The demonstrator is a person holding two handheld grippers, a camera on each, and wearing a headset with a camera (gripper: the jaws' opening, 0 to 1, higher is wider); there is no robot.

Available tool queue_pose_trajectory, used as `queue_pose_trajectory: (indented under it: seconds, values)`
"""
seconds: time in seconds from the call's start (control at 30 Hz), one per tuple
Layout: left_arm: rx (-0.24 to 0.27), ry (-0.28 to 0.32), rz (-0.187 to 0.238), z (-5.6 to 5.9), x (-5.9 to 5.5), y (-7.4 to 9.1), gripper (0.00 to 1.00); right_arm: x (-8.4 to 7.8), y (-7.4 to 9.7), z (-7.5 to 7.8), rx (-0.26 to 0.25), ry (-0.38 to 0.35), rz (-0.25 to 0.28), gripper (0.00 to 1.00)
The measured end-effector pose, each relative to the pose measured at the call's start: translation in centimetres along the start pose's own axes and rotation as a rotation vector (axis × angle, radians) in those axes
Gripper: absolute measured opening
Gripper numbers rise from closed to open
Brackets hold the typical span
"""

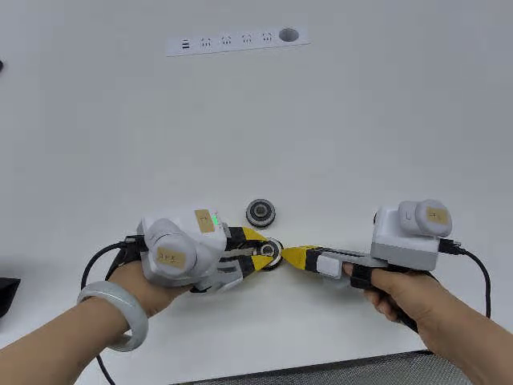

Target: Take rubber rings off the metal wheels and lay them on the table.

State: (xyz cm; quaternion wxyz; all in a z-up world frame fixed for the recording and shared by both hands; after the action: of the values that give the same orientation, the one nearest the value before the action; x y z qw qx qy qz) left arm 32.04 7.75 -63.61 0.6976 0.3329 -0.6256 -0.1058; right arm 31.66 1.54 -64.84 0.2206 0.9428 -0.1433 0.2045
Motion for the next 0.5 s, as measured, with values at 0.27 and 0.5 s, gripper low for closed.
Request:
queue_pose_trajectory:
  seconds: [0.27, 0.5]
  values:
    - [0.000, 0.000, 0.000, 0.00, -0.02, 0.00, 0.13, 0.05, 0.00, -0.15, -0.008, 0.032, 0.000, 0.02]
    - [0.000, 0.003, 0.002, 0.01, 0.00, 0.00, 0.13, 0.10, 0.01, -0.32, -0.008, 0.043, 0.002, 0.02]
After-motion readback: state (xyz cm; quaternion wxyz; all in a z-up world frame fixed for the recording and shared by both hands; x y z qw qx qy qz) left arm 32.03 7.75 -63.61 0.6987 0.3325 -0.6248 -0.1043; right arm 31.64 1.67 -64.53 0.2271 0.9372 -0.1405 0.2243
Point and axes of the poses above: the centre of the closed fingertips' face, and the gripper's own axes: y roughly backward along the fingers, z roughly to its right, x roughly out of its top, the point moved 3 cm from there along y, roughly backward along the fingers, and after that the axes turned 4 degrees about x, right-handed, at the moved point
